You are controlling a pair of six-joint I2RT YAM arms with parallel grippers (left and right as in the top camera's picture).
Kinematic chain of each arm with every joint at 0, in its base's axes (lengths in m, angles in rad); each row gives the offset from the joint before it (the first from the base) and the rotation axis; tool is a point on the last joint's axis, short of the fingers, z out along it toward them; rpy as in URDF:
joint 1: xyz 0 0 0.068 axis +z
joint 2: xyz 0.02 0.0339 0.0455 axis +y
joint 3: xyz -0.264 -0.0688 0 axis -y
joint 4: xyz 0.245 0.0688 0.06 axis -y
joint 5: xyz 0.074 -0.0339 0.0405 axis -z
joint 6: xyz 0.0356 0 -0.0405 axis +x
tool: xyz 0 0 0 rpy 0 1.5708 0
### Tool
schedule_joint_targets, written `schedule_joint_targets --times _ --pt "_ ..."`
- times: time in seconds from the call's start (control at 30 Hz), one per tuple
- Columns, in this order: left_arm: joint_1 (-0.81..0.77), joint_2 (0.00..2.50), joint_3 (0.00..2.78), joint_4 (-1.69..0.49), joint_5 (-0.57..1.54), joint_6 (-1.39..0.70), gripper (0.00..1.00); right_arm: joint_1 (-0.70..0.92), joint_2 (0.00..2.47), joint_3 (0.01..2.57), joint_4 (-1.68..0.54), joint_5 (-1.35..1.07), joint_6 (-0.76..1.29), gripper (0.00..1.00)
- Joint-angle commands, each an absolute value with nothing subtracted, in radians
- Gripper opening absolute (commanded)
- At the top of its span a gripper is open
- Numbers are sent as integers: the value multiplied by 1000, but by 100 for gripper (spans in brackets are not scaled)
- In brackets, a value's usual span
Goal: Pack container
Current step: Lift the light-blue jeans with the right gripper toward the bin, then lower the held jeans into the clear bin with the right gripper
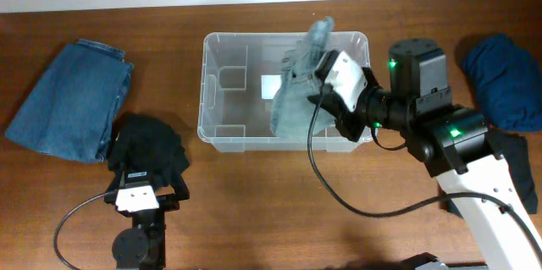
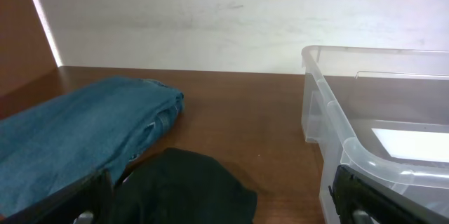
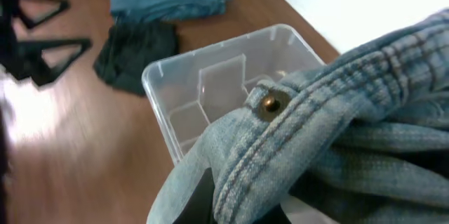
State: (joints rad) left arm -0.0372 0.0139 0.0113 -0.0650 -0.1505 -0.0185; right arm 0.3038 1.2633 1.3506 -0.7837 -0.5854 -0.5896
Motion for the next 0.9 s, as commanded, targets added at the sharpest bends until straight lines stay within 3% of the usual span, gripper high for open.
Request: schedule_joint_targets --times 0.0,0.27,0.6,0.87 --pt "-39 7 9 -69 -154 -6 100 314 1245 1393 -787 -640 -784 4" --pt "-39 7 9 -69 -154 -6 99 314 1289 1393 -849 -619 -838 4" --pt "-39 7 9 -69 -154 -6 99 314 1435 1444 -918 -293 -939 4" --pt "-39 7 9 -69 -154 -6 99 314 1561 1483 -948 -249 -963 4"
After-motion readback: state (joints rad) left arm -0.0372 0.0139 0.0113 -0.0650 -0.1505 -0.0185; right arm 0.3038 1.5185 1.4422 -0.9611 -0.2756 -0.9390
